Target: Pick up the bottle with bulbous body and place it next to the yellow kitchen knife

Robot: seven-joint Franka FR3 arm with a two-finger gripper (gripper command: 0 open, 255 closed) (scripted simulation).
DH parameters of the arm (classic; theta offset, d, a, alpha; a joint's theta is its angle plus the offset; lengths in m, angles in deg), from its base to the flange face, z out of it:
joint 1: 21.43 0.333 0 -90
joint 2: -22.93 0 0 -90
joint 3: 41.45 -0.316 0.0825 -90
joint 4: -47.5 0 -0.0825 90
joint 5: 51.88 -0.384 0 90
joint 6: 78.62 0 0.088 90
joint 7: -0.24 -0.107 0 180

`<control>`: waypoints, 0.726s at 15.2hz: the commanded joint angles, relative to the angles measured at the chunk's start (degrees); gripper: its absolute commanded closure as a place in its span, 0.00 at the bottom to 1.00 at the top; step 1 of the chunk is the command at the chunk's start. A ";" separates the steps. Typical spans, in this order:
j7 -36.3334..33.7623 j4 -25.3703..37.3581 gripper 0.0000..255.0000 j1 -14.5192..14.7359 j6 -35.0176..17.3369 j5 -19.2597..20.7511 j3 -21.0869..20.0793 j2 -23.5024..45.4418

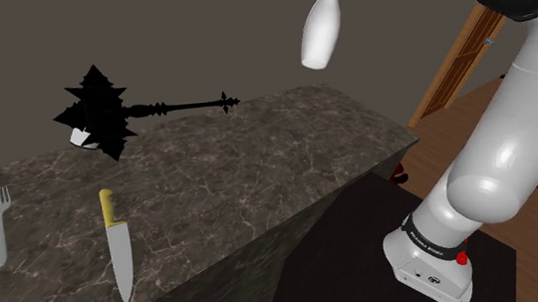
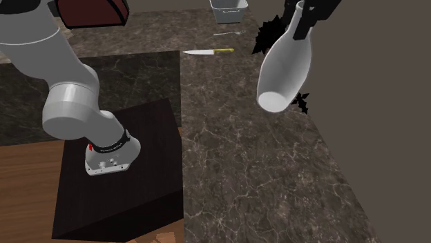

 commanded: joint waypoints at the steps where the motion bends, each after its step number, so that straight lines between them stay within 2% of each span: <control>1: 0.30 3.10 1.00 -0.37 2.04 -0.43 0.18 1.13; 9: 1.42 20.71 1.00 -3.27 12.30 -3.62 0.88 8.84; 11: -1.60 12.33 1.00 0.24 7.97 -1.76 -0.12 4.55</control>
